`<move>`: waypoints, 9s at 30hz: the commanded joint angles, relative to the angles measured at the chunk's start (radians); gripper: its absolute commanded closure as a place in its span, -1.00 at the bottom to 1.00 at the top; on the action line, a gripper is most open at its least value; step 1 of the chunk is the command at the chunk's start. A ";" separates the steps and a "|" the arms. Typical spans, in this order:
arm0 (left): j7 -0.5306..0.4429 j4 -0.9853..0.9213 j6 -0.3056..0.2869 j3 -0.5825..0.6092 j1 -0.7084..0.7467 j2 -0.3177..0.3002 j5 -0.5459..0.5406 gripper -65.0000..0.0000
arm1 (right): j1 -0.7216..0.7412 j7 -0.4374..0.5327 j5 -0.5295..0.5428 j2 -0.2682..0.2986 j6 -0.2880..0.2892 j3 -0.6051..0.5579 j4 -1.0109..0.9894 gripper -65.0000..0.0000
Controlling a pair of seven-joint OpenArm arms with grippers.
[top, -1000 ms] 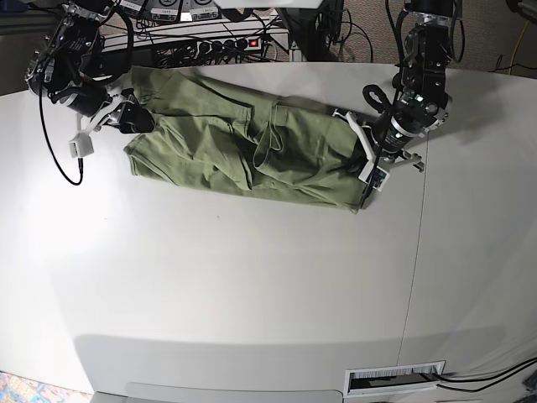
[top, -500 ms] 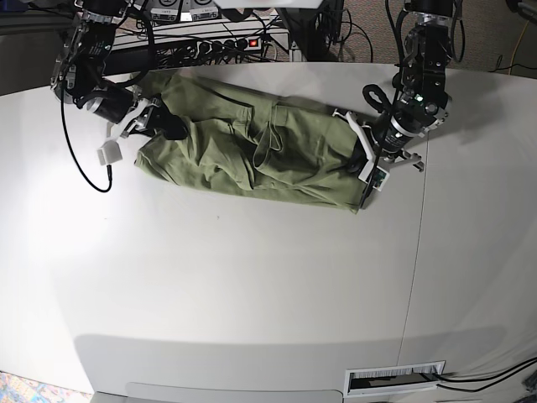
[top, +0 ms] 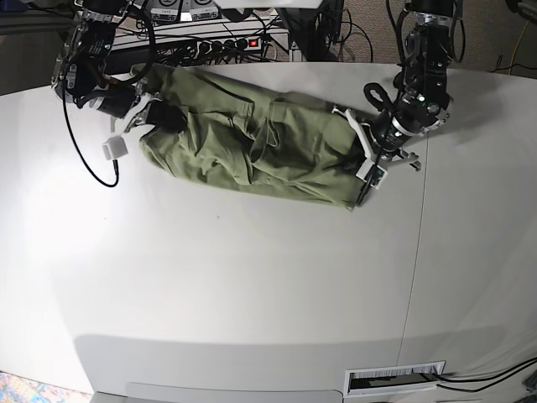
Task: Fold the T-shirt properly
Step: 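Grasp the collar end of the shirt with the right gripper, then lift the collar end with the right gripper and fold it toward the left gripper, then hold the bundle with both grippers and press the folded end down, then tuck and flatten the bundle edges with the right gripper against the left gripper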
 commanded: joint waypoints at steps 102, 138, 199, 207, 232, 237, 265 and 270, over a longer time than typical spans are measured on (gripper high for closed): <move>0.119 0.571 0.229 -0.052 0.465 -0.007 0.099 1.00 | 0.171 0.215 -0.386 -0.335 -0.005 -0.508 0.395 1.00; -0.015 0.186 0.101 -0.050 0.214 0.002 -0.050 1.00 | 0.149 0.169 -0.218 -0.336 -0.005 -0.603 0.394 1.00; 0.196 0.676 0.578 -0.220 0.468 -0.154 0.250 1.00 | 0.287 0.283 -0.623 -0.315 -0.005 -0.597 0.394 1.00; 0.099 0.676 0.447 -0.220 0.551 -0.120 -0.069 1.00 | 0.307 0.367 -0.745 -0.313 -0.005 -0.638 0.337 1.00; 0.011 0.603 0.184 0.171 0.487 -0.012 -0.215 1.00 | 0.664 0.692 -0.959 -0.338 -0.005 -0.878 -0.297 1.00; -0.032 0.518 0.222 0.227 0.467 -0.012 -0.128 1.00 | 0.669 0.676 -1.032 -0.338 -0.005 -0.962 -0.320 1.00; -0.114 0.169 0.206 -0.132 0.246 -0.121 -0.033 1.00 | 0.667 0.178 -0.918 -0.324 -0.005 -0.965 -0.278 1.00; -0.132 0.160 0.206 -0.135 0.227 -0.143 -0.033 1.00 | 0.666 0.025 -0.710 -0.302 -0.005 -0.965 -0.148 1.00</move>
